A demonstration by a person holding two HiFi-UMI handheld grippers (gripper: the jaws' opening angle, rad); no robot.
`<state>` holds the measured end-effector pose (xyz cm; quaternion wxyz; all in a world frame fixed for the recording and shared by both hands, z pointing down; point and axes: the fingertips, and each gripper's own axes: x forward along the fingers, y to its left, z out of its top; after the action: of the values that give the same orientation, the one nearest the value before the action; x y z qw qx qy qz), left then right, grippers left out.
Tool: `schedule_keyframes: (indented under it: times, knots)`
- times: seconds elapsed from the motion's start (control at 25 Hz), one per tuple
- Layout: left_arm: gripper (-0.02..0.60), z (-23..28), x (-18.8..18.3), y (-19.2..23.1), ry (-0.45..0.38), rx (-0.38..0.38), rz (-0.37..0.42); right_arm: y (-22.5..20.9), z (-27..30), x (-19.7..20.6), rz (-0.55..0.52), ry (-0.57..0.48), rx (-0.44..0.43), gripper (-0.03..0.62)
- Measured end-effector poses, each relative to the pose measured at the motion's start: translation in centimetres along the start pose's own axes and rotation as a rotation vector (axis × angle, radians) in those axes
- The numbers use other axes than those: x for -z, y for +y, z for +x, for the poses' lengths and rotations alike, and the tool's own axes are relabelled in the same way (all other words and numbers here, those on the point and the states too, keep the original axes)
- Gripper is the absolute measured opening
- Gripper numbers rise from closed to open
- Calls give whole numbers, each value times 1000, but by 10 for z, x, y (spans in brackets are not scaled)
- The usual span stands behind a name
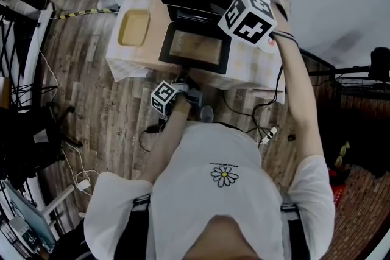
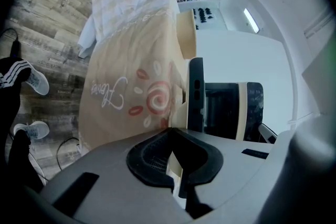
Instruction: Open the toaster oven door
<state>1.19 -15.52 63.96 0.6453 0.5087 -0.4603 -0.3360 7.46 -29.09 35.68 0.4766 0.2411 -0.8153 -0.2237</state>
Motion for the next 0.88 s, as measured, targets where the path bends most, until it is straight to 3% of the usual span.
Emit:
schedule_keyframes:
  times: [0.24, 0.44, 0.64, 0.88]
  knots:
    - [17, -1, 0, 1, -1, 20, -78, -1, 1, 0, -1, 4, 8, 172]
    - [20, -5, -3, 2, -8, 38, -92, 1, 2, 2, 1, 15, 10, 172]
    - [67, -13, -9, -4, -20, 45, -73, 0, 0, -1, -13, 26, 16, 170]
    - [95, -24, -20, -16, -55, 47, 10, 1, 2, 1, -7, 40, 11, 172]
